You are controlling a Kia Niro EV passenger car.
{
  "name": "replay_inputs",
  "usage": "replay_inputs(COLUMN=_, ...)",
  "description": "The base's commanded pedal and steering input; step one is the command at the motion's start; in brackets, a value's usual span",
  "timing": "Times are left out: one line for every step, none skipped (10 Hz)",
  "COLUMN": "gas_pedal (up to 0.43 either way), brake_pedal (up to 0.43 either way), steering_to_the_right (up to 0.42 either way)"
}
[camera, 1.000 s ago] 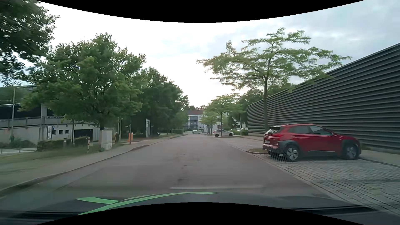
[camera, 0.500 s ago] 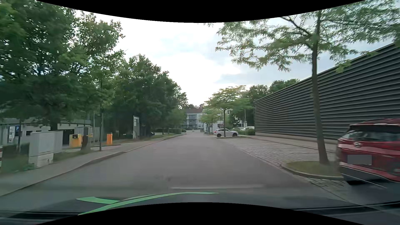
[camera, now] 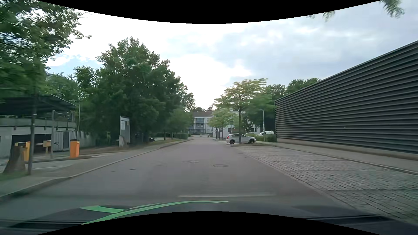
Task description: Follow the waypoints while adhering to traffic rules and regulations
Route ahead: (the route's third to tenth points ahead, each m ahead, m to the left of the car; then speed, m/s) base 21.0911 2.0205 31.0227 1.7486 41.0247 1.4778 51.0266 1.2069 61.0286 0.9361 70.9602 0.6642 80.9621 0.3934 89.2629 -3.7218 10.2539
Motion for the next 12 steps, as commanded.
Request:
replay_inputs(gas_pedal=0.039, brake_pedal=0.000, steering_to_the_right=0.000)
replay_inputs(gas_pedal=0.039, brake_pedal=0.000, steering_to_the_right=0.000)
replay_inputs(gas_pedal=0.039, brake_pedal=0.000, steering_to_the_right=0.000)
replay_inputs(gas_pedal=0.020, brake_pedal=0.000, steering_to_the_right=0.000)
replay_inputs(gas_pedal=0.000, brake_pedal=0.000, steering_to_the_right=0.000)
replay_inputs(gas_pedal=0.000, brake_pedal=0.000, steering_to_the_right=-0.001)
replay_inputs(gas_pedal=0.000, brake_pedal=0.000, steering_to_the_right=-0.001)
replay_inputs(gas_pedal=0.000, brake_pedal=0.000, steering_to_the_right=-0.002)
replay_inputs(gas_pedal=0.000, brake_pedal=0.000, steering_to_the_right=-0.002)
replay_inputs(gas_pedal=0.000, brake_pedal=0.000, steering_to_the_right=-0.003)
replay_inputs(gas_pedal=0.000, brake_pedal=0.000, steering_to_the_right=-0.006)
replay_inputs(gas_pedal=0.000, brake_pedal=0.000, steering_to_the_right=-0.006)
